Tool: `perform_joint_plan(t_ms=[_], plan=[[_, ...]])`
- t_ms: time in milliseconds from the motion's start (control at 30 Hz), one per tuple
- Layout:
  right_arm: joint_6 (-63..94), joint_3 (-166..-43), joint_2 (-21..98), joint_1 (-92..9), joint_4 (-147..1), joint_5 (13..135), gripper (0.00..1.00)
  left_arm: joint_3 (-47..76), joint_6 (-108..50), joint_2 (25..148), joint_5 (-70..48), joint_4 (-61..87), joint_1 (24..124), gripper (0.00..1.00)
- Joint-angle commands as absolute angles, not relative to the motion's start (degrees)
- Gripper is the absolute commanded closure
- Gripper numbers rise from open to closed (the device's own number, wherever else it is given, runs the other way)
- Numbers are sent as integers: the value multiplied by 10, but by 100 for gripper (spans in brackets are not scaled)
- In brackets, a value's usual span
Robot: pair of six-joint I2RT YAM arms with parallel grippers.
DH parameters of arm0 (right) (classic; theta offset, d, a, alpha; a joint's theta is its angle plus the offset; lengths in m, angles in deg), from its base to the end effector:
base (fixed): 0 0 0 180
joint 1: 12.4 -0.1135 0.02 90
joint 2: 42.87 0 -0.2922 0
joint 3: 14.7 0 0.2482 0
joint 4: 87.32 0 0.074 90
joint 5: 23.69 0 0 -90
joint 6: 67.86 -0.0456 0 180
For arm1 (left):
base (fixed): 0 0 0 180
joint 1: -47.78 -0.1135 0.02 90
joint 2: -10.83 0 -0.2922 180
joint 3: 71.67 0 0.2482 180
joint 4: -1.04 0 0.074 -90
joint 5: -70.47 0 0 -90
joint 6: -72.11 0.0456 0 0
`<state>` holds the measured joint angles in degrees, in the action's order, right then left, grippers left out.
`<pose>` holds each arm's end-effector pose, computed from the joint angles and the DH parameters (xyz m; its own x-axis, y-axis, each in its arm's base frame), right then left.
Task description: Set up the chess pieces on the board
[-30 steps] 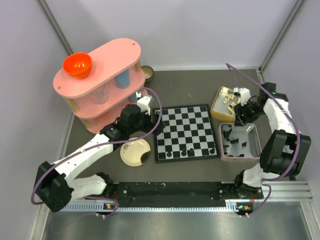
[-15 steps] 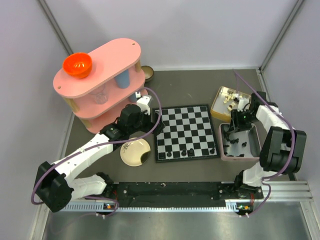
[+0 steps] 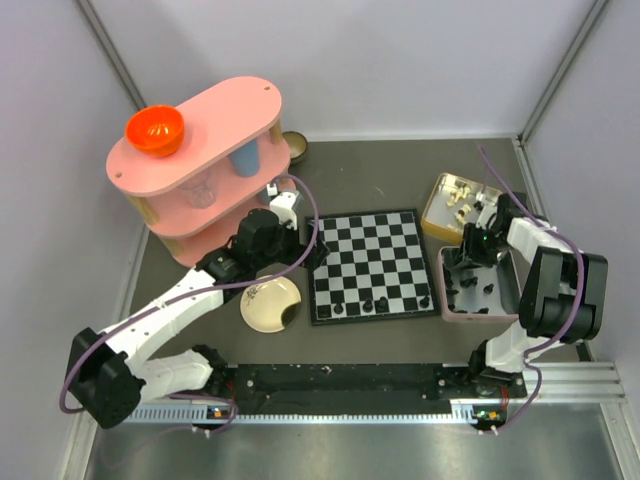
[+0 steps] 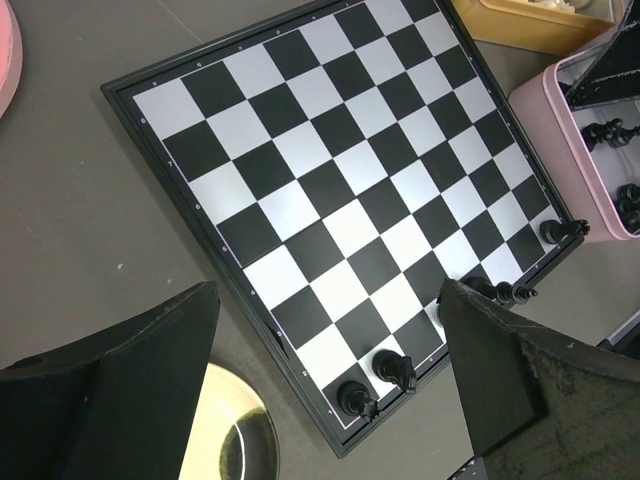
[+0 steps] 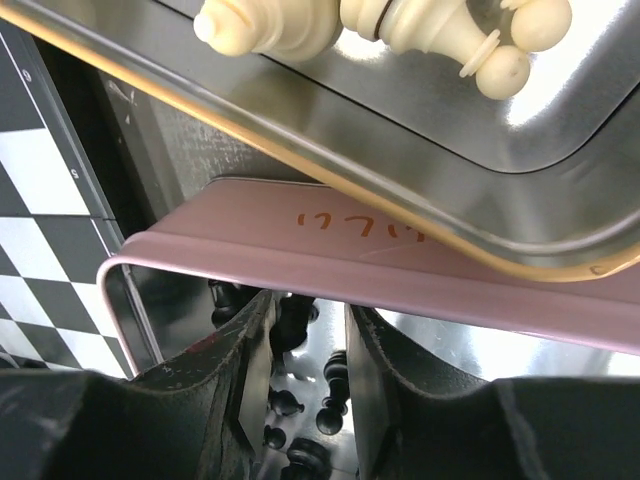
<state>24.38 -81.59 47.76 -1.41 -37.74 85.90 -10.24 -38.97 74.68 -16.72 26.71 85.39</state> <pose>0.2817 -0.0391 0.1937 -0.9430 0.1456 -0.2994 0.0483 0.9496 0.3097 0.1925 -0.1511 0.3090 -0.5796 -0.0070 -0.8149 0.4666 0.8170 -0.3388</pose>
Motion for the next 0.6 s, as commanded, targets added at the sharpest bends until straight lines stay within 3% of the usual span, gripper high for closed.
perform_joint_plan(t_ms=[0,567], plan=[[200,-812,477,-17,-412,876,65,-89,-399,731,-158,261,852,4],[255,-819,419,-18,-419,851,63,-99,-410,714,-156,270,852,4]])
